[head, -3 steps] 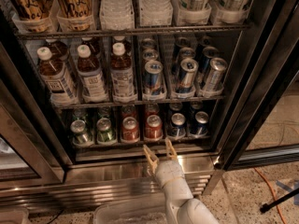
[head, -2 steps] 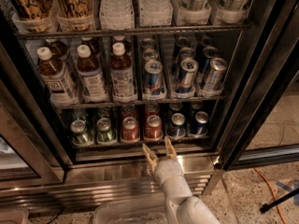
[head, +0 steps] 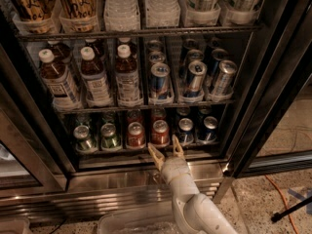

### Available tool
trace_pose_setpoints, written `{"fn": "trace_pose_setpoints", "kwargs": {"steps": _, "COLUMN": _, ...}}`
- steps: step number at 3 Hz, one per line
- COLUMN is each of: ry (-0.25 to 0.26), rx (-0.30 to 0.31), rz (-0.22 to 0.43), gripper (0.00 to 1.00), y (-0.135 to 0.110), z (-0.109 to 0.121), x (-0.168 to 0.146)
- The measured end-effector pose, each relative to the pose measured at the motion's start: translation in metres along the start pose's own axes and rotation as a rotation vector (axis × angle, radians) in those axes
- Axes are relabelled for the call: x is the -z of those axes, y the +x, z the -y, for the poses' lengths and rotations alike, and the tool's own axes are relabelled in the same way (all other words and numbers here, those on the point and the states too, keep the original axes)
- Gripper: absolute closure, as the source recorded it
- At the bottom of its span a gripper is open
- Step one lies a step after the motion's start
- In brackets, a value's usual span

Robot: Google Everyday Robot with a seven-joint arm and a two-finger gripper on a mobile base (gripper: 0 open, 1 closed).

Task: Pick coke can from bottom shelf of fridge

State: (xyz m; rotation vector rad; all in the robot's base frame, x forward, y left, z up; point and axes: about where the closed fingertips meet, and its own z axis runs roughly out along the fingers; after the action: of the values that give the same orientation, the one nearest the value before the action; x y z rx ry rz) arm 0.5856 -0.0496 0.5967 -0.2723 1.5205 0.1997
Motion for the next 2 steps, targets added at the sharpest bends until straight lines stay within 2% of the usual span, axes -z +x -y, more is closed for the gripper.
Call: {"fn": "trace_pose_setpoints", "kwargs": {"steps": 2, "ry": 0.008, "rx": -0.014, "rz": 0.015, "gripper": 0.31, "y": -0.001, "z": 0.013, "x": -0.032}}
